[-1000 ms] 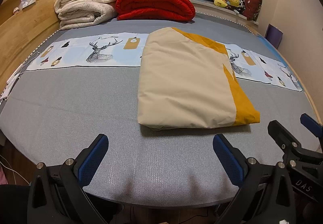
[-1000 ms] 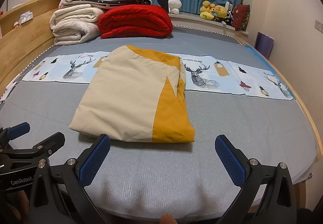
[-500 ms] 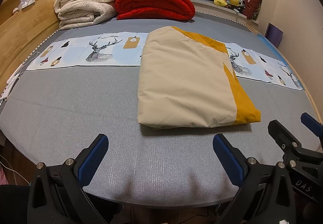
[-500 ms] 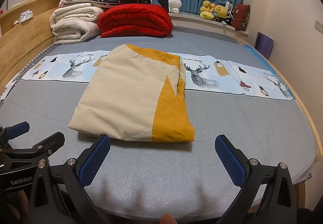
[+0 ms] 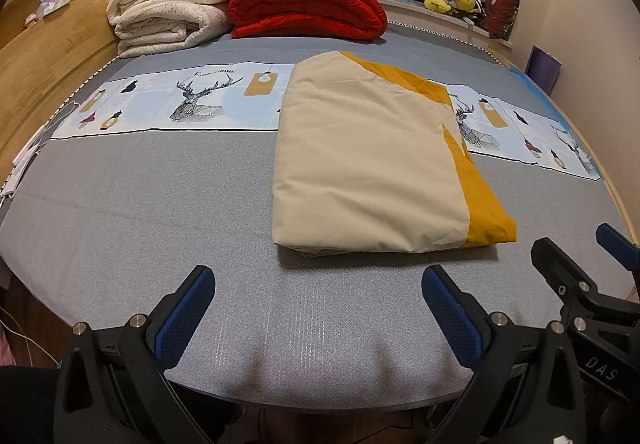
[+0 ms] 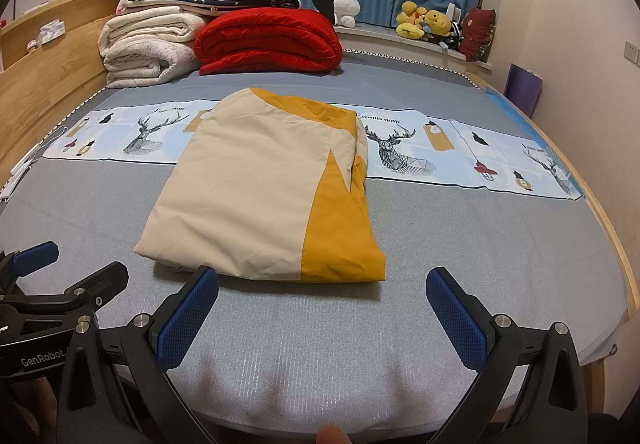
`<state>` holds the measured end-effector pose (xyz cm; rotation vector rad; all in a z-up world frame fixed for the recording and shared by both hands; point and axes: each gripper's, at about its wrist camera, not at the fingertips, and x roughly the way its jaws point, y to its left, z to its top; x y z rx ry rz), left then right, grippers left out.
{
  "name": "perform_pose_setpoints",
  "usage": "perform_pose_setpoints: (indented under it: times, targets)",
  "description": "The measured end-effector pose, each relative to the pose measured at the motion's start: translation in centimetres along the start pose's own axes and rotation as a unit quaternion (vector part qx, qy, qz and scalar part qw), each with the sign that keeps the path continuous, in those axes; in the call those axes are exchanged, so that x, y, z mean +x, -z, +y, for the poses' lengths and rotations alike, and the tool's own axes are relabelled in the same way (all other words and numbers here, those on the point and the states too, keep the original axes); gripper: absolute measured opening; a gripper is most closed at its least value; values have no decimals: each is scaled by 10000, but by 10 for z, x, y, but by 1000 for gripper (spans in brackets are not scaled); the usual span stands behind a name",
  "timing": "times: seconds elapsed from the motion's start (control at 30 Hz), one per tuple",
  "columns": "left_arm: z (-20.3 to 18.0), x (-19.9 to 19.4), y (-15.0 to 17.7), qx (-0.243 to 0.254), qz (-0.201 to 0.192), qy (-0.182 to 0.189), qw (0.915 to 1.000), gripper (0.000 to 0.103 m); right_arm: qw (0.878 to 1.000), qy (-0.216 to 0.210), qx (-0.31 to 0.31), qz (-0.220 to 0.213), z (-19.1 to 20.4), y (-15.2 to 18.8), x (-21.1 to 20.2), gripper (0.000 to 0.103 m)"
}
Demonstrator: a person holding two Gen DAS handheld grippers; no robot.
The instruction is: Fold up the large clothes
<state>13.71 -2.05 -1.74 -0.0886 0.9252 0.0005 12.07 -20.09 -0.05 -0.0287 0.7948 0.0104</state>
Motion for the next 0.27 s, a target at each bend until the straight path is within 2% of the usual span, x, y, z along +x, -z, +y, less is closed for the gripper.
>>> perform_pose_setpoints:
  times: [0.27]
  targets:
    - [1, 2, 3, 31, -41, -20, 10000, 102, 10000, -4, 1, 2, -1, 0, 0, 103]
